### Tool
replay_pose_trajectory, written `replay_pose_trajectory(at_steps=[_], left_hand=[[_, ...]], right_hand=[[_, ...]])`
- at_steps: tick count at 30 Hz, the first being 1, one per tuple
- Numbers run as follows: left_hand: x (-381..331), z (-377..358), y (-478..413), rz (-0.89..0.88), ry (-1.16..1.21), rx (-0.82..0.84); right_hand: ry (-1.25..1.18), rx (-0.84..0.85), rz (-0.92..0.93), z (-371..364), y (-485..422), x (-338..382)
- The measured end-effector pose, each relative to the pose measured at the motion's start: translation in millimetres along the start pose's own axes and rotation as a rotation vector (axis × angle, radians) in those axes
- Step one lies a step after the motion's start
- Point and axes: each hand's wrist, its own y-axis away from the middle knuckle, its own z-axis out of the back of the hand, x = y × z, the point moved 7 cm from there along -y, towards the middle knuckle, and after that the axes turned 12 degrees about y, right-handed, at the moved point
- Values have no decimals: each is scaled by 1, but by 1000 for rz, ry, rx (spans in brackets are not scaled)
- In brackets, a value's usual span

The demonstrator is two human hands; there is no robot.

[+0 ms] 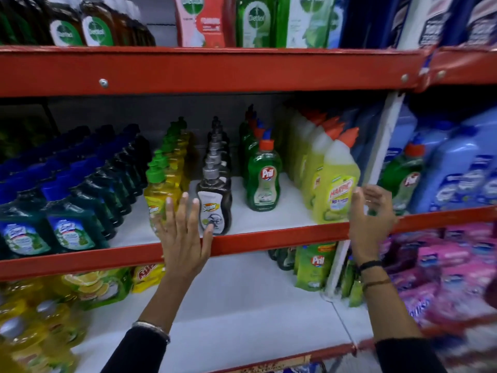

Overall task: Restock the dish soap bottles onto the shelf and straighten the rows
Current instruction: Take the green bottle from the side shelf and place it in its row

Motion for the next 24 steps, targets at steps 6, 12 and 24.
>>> replay_pose_trajectory(at_steps=[6,12,24], left_hand=[[4,-6,7,1,-73,11],[5,-6,7,8,-59,10],[7,-8,7,21,-88,-5]], right_hand=[[321,-62,-109,32,-52,-63],[448,138,-146,18,-89,-91],[319,-134,-51,27,-63,-64]])
